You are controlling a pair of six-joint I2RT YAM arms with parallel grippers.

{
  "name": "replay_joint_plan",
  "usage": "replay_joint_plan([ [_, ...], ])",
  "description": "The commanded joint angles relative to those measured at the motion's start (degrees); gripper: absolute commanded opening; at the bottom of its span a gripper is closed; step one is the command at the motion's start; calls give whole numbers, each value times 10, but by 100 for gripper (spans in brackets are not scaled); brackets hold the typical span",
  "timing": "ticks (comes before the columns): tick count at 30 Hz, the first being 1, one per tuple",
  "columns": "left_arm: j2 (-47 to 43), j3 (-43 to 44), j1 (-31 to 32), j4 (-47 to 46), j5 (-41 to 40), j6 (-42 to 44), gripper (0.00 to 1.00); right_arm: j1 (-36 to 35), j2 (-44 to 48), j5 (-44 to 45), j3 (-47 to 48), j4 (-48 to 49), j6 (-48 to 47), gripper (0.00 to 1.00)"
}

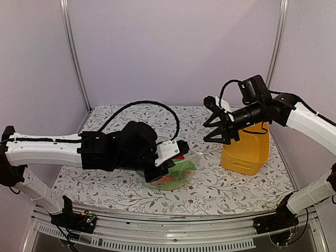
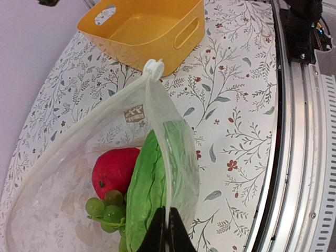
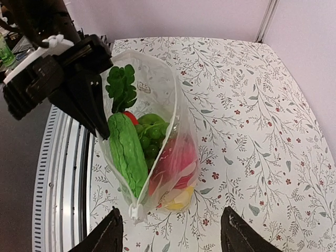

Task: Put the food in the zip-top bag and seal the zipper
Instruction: Pick up the zipper food storage bag at the center of the board, then pass from the left arm to the right

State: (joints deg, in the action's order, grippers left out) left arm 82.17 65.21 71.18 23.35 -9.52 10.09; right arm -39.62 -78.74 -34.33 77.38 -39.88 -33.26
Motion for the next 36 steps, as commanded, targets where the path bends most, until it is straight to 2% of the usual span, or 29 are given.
replay_joint_plan([
  [1,-13,3,-17,-40,-36,1,2,23,31,-96,-75,20,-11,63],
  [5,-21,-2,-28,-57,-34,0,2,23,39,-90,-124,51,-23,62],
  [9,-22,-7,-38,-66,-31,-4,2,24,17,-92,-131,66,-31,61],
  [21,-40,-18,-52,-87,-19,-13,2,23,-80,-106,-87,126,-9,52],
  [29,-56,-26,-61,-84,-14,-17,2,23,-96,-92,-74,192,24,47],
  [36,-59,-50,-68,-97,-2,-22,2,23,-138,-98,-50,199,41,45],
])
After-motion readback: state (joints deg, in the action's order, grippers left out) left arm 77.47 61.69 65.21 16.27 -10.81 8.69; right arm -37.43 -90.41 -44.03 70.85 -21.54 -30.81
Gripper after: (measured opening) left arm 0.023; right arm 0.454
